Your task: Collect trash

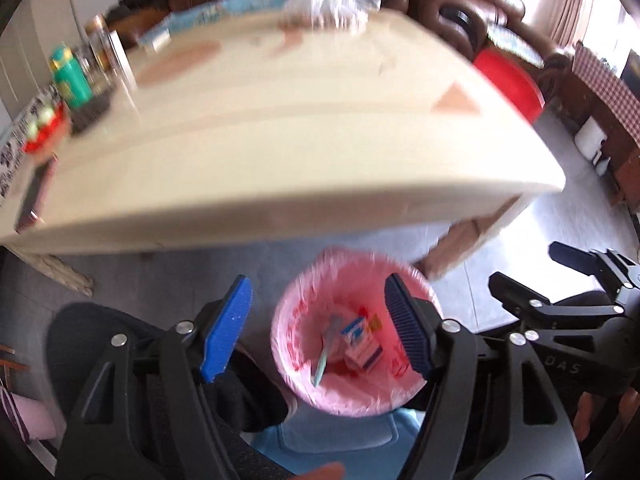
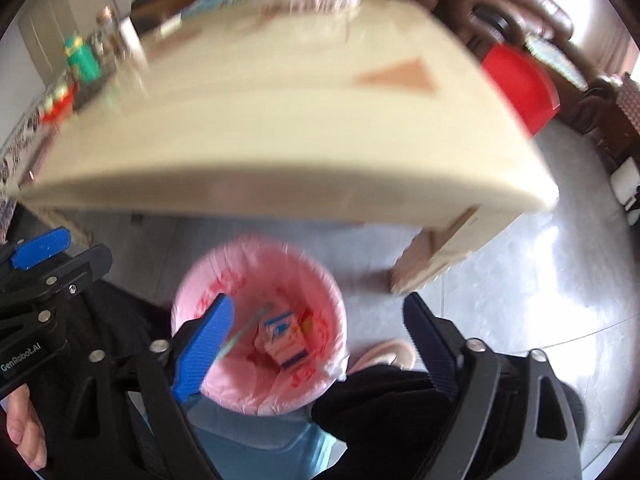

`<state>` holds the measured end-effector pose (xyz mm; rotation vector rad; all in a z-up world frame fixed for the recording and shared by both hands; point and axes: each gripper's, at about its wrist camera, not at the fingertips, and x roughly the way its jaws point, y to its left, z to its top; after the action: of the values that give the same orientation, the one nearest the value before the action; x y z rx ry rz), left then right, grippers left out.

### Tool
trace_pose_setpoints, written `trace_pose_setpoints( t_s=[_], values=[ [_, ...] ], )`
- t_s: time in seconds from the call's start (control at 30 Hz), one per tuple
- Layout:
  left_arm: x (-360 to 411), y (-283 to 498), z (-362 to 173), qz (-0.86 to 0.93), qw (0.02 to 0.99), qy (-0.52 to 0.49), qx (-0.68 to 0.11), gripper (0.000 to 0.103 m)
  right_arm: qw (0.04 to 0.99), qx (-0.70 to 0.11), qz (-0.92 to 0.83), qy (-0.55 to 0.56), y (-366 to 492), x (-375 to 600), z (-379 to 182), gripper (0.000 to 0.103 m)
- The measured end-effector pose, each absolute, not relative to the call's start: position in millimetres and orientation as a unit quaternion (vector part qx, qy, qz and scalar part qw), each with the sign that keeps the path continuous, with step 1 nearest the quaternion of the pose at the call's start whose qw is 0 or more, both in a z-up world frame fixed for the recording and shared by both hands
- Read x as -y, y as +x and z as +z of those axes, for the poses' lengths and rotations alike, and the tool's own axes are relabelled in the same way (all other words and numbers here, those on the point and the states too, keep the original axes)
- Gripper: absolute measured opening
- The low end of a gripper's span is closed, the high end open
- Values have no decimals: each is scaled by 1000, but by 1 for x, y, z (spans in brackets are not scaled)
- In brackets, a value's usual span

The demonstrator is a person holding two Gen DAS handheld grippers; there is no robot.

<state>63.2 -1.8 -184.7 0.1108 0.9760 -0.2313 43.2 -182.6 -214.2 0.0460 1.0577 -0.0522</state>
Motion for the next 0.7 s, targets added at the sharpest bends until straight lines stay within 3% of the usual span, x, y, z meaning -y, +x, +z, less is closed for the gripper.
trace_pose_setpoints(
  t_s=[0.37, 0.7],
  values=[
    [17, 30, -100, -84, 915, 39, -393, 80, 928, -366, -64, 21, -4, 197, -87, 96],
    [16, 5, -57, -69, 936, 25, -345, 82, 952, -297, -78, 18, -41, 198, -26, 96]
  ],
)
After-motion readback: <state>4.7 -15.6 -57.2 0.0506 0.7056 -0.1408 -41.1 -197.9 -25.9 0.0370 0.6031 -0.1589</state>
